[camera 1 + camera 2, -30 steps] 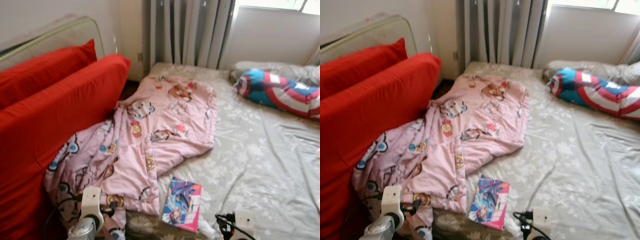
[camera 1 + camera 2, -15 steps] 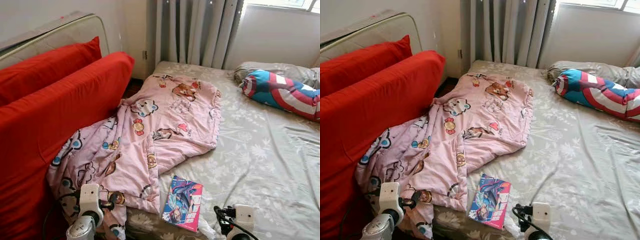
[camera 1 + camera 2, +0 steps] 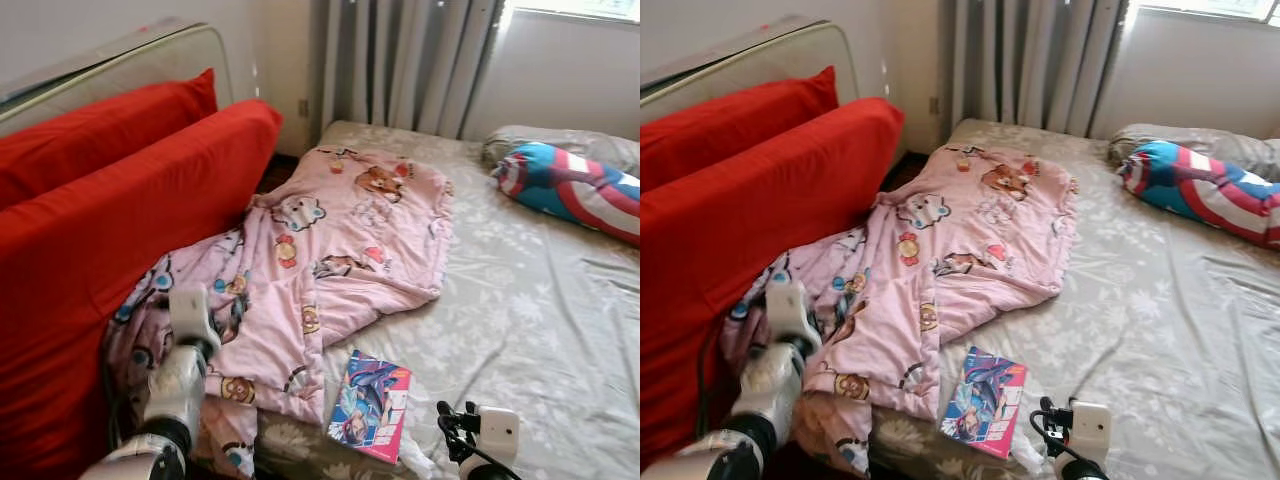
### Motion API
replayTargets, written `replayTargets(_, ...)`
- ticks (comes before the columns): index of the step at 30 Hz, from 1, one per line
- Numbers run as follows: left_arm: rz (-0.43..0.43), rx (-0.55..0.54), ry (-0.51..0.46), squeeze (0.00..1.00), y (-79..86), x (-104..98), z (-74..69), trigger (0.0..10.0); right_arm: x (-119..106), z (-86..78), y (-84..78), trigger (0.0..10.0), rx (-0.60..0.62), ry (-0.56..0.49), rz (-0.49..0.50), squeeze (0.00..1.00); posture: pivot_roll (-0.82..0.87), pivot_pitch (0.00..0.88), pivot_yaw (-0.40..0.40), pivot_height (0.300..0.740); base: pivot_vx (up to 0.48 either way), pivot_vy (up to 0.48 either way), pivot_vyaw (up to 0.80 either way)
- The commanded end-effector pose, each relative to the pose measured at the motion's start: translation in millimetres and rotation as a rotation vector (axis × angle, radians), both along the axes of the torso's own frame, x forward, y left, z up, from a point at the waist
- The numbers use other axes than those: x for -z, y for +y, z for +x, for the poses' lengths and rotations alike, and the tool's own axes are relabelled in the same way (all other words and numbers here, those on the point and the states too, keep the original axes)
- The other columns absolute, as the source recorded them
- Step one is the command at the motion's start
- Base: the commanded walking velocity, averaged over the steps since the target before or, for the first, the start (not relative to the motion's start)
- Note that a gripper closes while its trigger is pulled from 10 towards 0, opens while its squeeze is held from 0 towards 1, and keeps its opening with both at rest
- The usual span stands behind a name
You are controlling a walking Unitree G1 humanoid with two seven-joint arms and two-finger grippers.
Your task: Clean up the room
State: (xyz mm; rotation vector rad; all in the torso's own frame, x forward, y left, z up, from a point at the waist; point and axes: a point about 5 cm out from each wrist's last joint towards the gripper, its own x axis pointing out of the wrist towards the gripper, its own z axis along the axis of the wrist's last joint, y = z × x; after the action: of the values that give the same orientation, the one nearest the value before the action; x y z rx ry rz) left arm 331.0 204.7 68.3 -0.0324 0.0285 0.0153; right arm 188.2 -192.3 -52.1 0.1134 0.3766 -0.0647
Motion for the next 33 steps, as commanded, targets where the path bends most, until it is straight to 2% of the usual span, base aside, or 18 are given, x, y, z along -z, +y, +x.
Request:
replayTargets(1,-0.004,0.005,0.042,0.00,-2.0,13,-8.3,10.0,-23,34.6,-2.6,10.0,-0.008,-0.112,-0.027,0.00,-0.04,0.000,-0.031,0.740,0.000,0.000,0.00)
replayTargets(2,-0.004,0.005,0.042,0.00,-2.0,13,-8.3,10.0,-23,34.6,-2.6,10.0,-0.008,-0.112,-0.027,0.00,-0.04,0.000,-0.031,0.740,0.000,0.000,0.00)
replayTargets(3,0.003,0.015,0.027,0.00,-3.4,10,-7.0,10.0,-58,80.4,-1.6,10.0,-0.026,-0.241,-0.055,0.00,-0.04,0.000,-0.030,0.740,0.000,0.000,0.00)
replayTargets(4,0.004,0.016,-0.004,0.00,-4.1,5,-4.5,10.0,-112,131.0,3.9,10.0,-0.050,-0.412,-0.095,0.00,-0.04,0.000,-0.029,0.740,0.000,0.000,0.00)
replayTargets(5,0.004,0.016,-0.004,0.00,-4.1,5,-4.5,10.0,-112,131.0,3.9,10.0,-0.050,-0.412,-0.095,0.00,-0.04,0.000,-0.029,0.740,0.000,0.000,0.00)
replayTargets(6,0.000,0.009,-0.031,0.00,-3.2,0,-2.3,10.0,-126,140.1,7.6,10.0,-0.061,-0.464,-0.102,0.00,-0.04,0.000,-0.029,0.740,0.000,0.000,0.00)
replayTargets(11,0.013,0.024,-0.051,0.00,-3.4,-4,-0.6,10.0,-140,147.3,10.4,10.0,-0.088,-0.519,-0.119,0.00,-0.04,0.000,-0.030,0.740,0.000,0.000,0.00)
replayTargets(16,0.011,0.003,-0.049,0.00,1.4,-4,-2.0,10.0,-147,152.8,9.0,10.0,-0.117,-0.529,-0.118,0.00,-0.04,0.000,-0.041,0.740,0.000,0.000,0.00)
replayTargets(19,0.013,-0.003,-0.046,0.00,3.0,-3,-2.2,10.0,-144,151.4,9.3,10.0,-0.121,-0.516,-0.111,0.00,-0.04,0.000,-0.042,0.740,0.000,0.000,0.00)
replayTargets(27,0.016,0.004,-0.024,0.00,2.9,0,-3.4,10.0,-123,142.0,-1.9,10.0,-0.062,-0.398,-0.104,0.00,-0.04,0.000,-0.039,0.740,0.000,0.000,0.00)
replayTargets(33,0.000,0.012,-0.043,0.00,-1.8,-4,0.1,10.0,-126,144.3,0.0,10.0,-0.059,-0.411,-0.093,0.00,-0.04,0.000,-0.042,0.740,0.000,0.000,0.00)
